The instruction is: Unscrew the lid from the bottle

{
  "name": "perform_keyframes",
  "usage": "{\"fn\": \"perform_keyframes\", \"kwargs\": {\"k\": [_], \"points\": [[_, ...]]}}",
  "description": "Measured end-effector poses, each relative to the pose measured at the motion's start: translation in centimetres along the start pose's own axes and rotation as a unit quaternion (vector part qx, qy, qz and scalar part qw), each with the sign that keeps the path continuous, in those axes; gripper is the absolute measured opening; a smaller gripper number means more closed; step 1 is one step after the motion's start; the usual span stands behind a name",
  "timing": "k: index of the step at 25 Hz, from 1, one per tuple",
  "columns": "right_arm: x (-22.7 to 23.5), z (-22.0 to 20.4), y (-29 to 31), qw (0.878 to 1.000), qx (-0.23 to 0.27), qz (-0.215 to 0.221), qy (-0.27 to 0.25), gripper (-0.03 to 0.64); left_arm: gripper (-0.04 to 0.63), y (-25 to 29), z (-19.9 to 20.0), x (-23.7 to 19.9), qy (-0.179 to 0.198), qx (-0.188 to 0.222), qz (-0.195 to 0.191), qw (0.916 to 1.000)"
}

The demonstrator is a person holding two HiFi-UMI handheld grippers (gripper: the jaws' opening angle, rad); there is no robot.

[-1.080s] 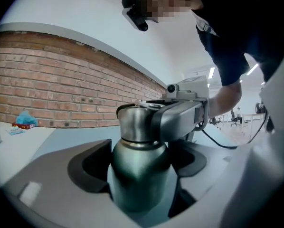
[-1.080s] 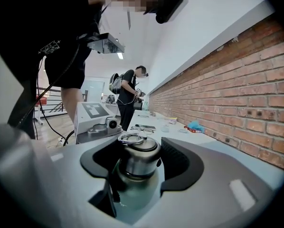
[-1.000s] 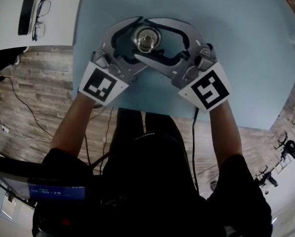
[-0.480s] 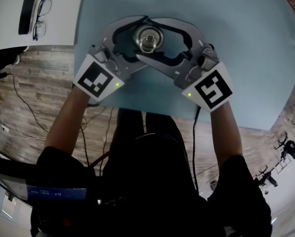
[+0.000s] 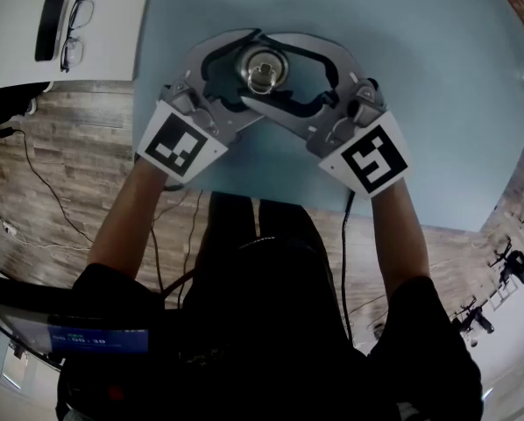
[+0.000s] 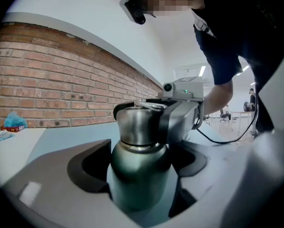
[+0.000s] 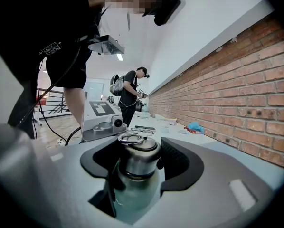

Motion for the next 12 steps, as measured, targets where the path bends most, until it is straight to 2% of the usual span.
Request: {"fn": "perform_keyframes", "kwargs": {"k": [8,12], "points": [[0.02,-0.15,-0.08,1.0,-0.002,-0.004,0.0,0.268,0.397,0.04,0.29,0.05,0.003,-0.011,0.056,0.9983],[0.01,-0.21,-0.1,1.0,-0.002,-0.007,0.001,0.268,0.4,-0.06,-0.03,0.21,-0.001,-0.031,0.118,0.9925]]}}
Point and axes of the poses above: the fingertips, and each gripper's own axes: y forward along the fingers, x to its right, z out of its top, the point moved 2 cm from there along -y, backward along the fingers, and after that the axes turned 8 degrees about y, right-handed, at the moved point
